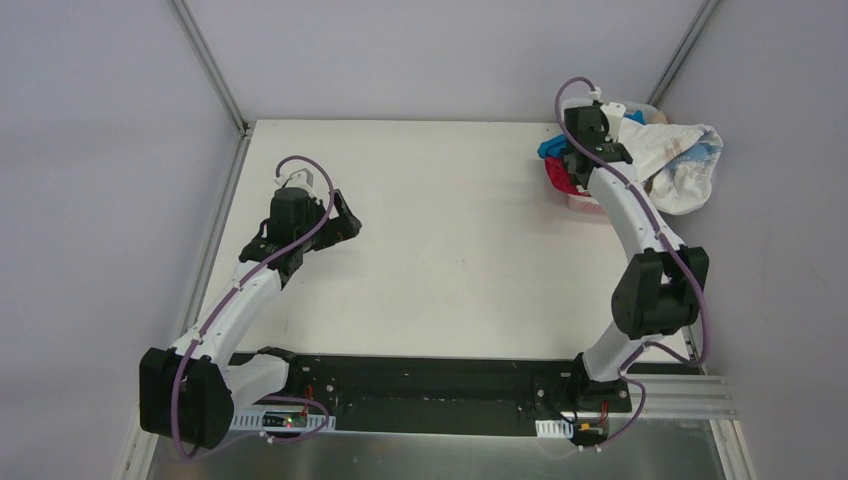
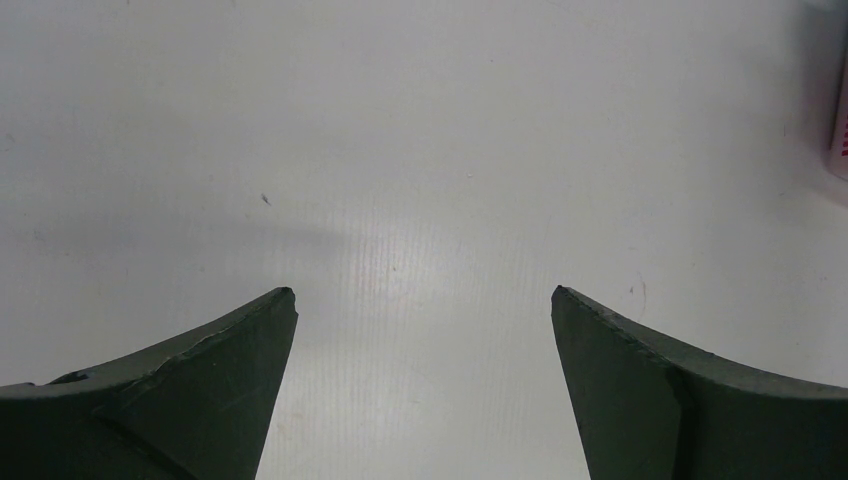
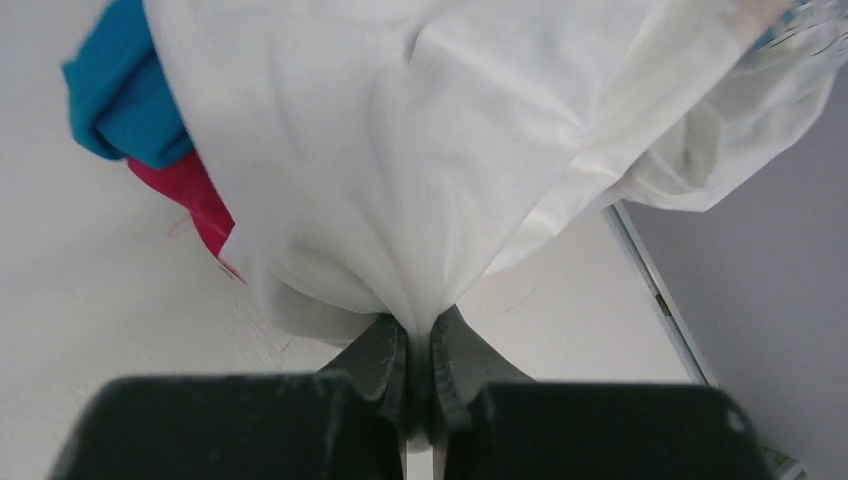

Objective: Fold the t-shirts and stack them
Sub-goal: Grab crumpled tshirt from bin with the right arm

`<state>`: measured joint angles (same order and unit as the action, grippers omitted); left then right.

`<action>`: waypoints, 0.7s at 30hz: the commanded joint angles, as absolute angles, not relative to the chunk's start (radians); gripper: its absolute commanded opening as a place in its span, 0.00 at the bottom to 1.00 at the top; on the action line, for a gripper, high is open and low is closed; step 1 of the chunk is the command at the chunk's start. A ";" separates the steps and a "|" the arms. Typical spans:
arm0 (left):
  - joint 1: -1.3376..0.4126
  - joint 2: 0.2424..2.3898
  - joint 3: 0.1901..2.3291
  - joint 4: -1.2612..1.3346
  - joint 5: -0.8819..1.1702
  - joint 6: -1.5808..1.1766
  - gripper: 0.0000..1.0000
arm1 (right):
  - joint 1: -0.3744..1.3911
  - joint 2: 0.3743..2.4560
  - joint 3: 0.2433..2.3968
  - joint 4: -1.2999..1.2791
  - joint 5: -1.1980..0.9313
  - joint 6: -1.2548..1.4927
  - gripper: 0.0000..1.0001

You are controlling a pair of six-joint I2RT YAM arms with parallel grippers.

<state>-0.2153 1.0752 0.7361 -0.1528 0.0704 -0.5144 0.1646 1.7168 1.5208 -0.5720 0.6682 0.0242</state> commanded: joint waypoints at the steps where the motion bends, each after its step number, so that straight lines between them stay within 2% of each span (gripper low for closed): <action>1: -0.216 1.060 0.746 -0.122 0.066 -0.520 1.00 | 0.145 1.559 1.580 -0.425 0.728 -0.065 0.00; 8: -0.216 1.054 0.750 -0.124 0.066 -0.526 1.00 | 0.116 1.500 1.742 -0.156 0.778 -0.216 0.00; 17: -0.216 1.035 0.750 -0.131 0.053 -0.532 1.00 | 0.058 1.665 2.211 -0.041 0.824 -0.417 0.00; 21: -0.216 1.029 0.757 -0.143 0.043 -0.530 1.00 | 0.049 1.709 2.336 -0.014 0.783 -0.443 0.00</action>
